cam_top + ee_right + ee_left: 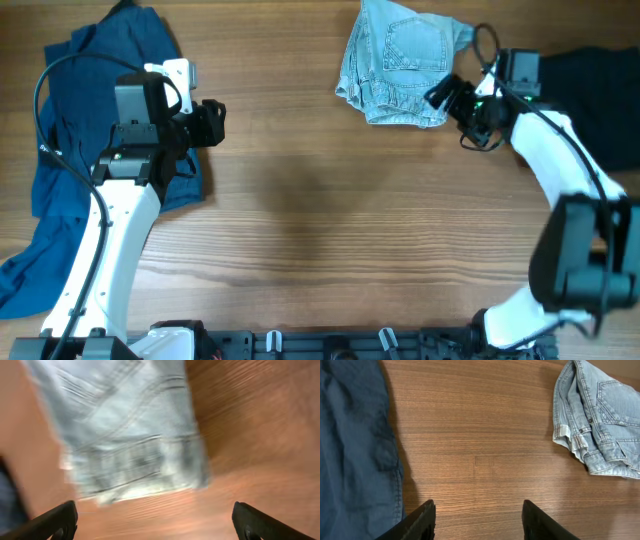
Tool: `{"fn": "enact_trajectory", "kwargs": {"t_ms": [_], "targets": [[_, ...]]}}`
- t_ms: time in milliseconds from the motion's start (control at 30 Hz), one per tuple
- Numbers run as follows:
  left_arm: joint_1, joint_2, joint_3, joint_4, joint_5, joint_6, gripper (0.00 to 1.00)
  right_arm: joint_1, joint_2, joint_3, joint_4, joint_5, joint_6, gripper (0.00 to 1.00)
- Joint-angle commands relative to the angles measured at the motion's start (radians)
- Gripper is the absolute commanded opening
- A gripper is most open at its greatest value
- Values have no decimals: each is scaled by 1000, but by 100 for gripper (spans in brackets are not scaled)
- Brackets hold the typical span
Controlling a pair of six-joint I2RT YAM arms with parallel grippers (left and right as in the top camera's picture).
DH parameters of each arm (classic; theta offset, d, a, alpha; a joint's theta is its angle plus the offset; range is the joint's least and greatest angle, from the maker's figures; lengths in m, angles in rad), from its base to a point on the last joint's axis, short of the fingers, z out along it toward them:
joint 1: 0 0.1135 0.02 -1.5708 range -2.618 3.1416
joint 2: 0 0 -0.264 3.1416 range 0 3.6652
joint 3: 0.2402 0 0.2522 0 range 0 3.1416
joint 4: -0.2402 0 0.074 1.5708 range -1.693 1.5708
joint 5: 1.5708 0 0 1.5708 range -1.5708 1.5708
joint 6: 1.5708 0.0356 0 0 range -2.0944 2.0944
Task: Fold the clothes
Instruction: 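Lift the folded jeans with the right gripper and carry it to the right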
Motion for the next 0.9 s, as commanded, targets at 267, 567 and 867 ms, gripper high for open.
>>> {"fn": "enact_trajectory", "kwargs": {"t_ms": [267,567,867], "targets": [[5,5,0,-6,3,-10,56,341,87,18,50,249,804,100],[5,5,0,-31,3,-9,56,354,243,18,201,348,926,100],[5,5,0,-31,3,-10,56,351,341,18,381,535,922,99]]}}
